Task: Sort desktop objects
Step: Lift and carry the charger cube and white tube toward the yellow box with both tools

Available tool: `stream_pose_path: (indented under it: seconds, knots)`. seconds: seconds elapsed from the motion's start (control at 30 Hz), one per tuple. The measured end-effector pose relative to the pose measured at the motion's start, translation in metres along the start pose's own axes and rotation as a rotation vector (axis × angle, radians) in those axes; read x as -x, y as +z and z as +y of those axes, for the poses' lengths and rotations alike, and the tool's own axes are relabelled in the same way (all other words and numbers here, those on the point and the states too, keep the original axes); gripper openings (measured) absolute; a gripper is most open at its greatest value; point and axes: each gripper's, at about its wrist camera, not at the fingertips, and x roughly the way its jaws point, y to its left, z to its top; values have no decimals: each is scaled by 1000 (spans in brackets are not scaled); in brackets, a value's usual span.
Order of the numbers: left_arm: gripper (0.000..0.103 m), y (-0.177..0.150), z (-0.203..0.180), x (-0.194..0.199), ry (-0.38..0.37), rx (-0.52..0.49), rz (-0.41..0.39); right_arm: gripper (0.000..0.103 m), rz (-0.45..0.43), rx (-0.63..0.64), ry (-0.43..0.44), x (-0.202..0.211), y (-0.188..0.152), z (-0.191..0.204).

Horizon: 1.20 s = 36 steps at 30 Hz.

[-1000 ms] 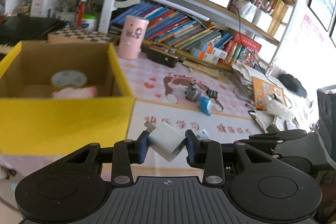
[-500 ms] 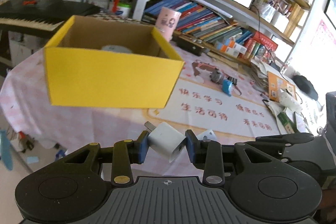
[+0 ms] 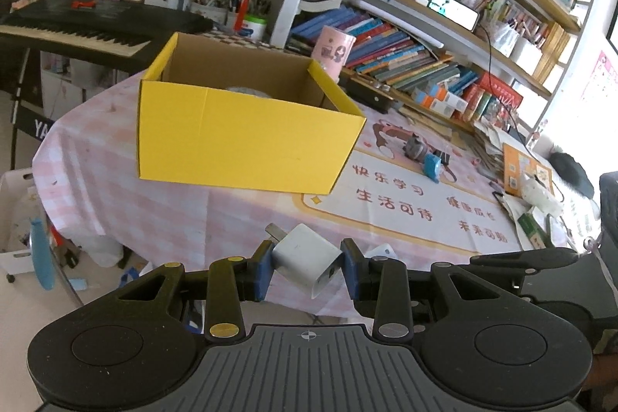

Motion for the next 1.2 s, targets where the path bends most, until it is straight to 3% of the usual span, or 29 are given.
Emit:
stream_pose_path:
  seconds: [1.2]
  knots:
    - [35,22,12,4,15,7,-90,30,-38,58,-1,-8,30,10]
